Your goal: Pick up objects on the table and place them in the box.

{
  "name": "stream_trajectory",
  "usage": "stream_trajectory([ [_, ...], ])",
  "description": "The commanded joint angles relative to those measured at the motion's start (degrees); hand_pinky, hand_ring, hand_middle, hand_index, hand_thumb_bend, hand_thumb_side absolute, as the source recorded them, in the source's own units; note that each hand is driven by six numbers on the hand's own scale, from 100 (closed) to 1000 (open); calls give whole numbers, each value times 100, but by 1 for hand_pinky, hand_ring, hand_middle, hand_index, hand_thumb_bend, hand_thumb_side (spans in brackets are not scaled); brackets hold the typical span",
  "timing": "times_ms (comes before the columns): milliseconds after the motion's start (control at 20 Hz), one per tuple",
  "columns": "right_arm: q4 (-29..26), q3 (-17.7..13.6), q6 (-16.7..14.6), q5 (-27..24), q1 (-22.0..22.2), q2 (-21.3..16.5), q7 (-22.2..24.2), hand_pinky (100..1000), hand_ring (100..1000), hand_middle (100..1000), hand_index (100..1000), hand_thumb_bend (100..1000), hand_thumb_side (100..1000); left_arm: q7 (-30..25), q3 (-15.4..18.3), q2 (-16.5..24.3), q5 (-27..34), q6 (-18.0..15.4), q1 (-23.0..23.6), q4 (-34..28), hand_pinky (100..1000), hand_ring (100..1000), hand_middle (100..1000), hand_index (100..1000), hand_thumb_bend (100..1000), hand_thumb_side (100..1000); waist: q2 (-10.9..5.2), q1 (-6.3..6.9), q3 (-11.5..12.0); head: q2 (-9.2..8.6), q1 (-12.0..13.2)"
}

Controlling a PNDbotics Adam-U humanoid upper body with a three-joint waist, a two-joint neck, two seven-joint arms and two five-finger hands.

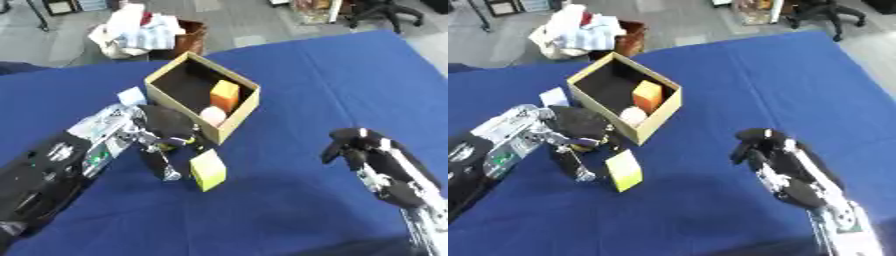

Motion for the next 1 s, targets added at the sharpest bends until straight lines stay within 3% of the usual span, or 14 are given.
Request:
stream_trajectory([
  [50,-71,-3,-9,19,-60,-48,0,587,608,544,766,100,459,-327,157,212,-286,-217,-157,-164,867,802,829,908,574,600,-104,7,4,-59,-29],
  [250,-71,-4,-7,19,-58,-48,-1,587,608,545,766,100,459,-198,254,247,-619,-226,-264,-368,892,835,879,935,648,590,-109,7,7,-61,-42],
  [350,-70,-2,-8,20,-57,-49,0,587,608,545,766,100,459,-72,257,215,-645,-266,-318,-426,910,849,881,937,599,517,-110,7,6,-63,-46],
  [500,-71,-1,-11,19,-59,-45,2,587,608,545,766,100,459,-11,183,146,-442,-508,-418,-400,919,861,889,941,603,498,-110,3,-5,-60,-47],
  [1000,-73,0,-7,22,-71,-45,-2,588,608,545,766,100,458,-621,-39,30,69,-1182,-480,-173,915,862,878,937,538,440,-99,16,-33,-50,-63],
])
